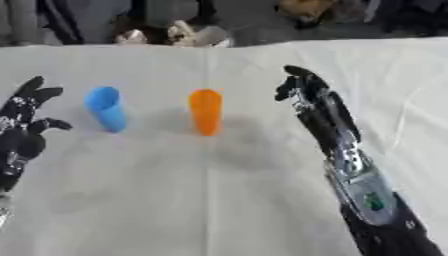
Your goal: Pour the contents of one cup into another cup.
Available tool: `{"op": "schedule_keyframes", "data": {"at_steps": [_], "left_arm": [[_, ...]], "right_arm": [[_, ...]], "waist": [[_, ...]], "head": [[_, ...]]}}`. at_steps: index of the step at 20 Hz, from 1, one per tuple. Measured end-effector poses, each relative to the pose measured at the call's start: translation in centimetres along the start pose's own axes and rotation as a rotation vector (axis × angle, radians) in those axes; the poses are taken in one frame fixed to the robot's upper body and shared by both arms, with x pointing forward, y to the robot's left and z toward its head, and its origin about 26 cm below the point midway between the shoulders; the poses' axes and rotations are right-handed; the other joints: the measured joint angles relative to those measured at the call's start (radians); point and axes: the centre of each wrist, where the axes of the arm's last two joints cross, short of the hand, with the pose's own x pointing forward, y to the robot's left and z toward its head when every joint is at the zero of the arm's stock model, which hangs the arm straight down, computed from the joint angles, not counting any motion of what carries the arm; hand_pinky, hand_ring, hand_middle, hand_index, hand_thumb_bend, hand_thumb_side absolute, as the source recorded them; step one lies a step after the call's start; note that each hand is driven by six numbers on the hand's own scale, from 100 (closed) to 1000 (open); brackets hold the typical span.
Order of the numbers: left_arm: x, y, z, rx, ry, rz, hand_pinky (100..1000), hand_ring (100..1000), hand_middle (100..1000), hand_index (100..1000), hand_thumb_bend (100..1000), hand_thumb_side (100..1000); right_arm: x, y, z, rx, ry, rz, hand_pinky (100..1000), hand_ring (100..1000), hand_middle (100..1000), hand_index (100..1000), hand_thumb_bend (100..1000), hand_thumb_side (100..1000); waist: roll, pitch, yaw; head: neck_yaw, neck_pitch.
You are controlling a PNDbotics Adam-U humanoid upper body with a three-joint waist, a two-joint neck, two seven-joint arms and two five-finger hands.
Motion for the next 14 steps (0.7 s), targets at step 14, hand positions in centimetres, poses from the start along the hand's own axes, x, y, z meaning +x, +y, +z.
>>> {"op": "schedule_keyframes", "data": {"at_steps": [14], "left_arm": [[-0.3,1.1,0.3,0.106,0.084,-0.102,621,1000,813,1000,934,684]], "right_arm": [[0.0,0.0,0.0,0.000,0.000,0.000,839,624,580,869,100,720]], "waist": [[-0.004,-0.004,0.007]], "head": [[-0.001,0.000]]}}
